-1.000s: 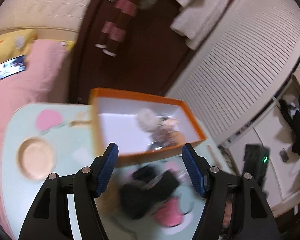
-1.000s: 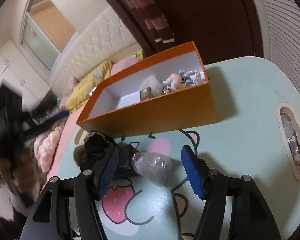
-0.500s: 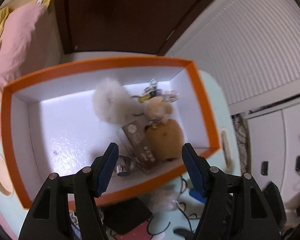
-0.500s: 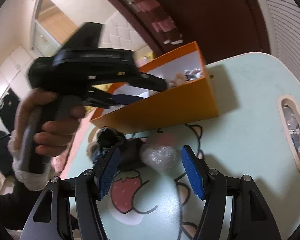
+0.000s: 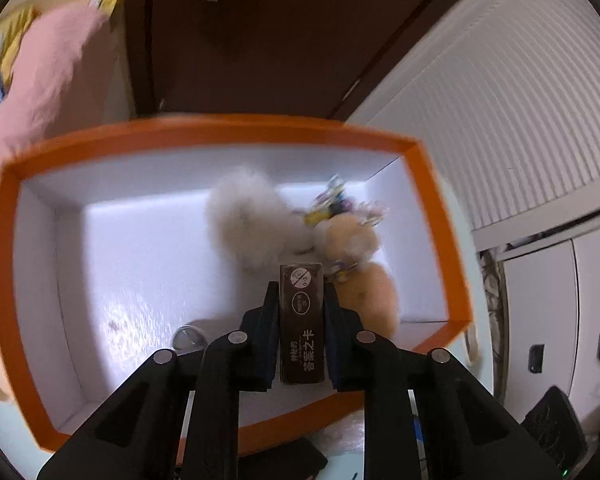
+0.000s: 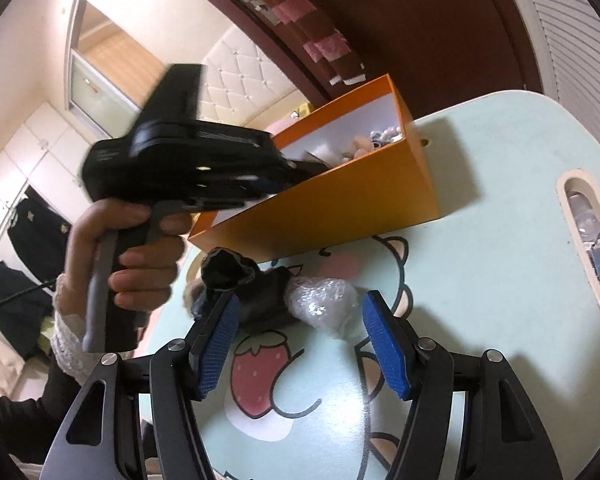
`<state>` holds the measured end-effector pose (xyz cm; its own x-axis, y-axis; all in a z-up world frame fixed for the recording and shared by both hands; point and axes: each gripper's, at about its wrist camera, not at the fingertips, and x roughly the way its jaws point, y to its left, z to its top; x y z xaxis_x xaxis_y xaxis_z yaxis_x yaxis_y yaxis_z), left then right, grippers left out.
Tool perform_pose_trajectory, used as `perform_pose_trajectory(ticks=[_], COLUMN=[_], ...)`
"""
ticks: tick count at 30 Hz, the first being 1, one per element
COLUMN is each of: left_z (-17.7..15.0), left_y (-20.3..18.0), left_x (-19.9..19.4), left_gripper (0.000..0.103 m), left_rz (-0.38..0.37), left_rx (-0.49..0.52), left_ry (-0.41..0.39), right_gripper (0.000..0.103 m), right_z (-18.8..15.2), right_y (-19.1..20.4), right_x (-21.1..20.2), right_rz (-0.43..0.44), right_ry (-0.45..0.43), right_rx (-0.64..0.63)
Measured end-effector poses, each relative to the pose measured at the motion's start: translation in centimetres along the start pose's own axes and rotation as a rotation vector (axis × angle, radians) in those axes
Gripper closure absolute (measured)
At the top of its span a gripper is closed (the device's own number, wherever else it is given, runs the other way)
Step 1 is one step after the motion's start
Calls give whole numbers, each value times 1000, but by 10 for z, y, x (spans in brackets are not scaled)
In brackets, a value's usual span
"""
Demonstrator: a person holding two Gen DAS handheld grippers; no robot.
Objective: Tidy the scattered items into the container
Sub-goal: 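Grasp the brown printed carton in the box and stand it on the table with the left gripper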
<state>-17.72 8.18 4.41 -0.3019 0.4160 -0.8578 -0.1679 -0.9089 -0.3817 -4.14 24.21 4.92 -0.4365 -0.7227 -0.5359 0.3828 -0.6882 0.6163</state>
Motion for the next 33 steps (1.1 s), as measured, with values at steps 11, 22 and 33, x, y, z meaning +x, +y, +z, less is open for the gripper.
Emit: perform_pose_trajectory(ticks=[11, 22, 33], left_z=[-38, -129, -157], left_y=[29, 141, 149], left_x=[-135, -136, -96], left_gripper=[83, 83, 83], left_rz=[-171, -13, -50], left_rx=[7, -176, -191], left_ry=[-249, -239, -220], right_gripper=[39, 39, 53], right_z=[-4, -4, 46], right_y=[-1, 14, 70], right_x=[4, 9, 7], right_rz=[-34, -60, -14], right_ry=[4, 17, 27], right_rx=[-8, -63, -251])
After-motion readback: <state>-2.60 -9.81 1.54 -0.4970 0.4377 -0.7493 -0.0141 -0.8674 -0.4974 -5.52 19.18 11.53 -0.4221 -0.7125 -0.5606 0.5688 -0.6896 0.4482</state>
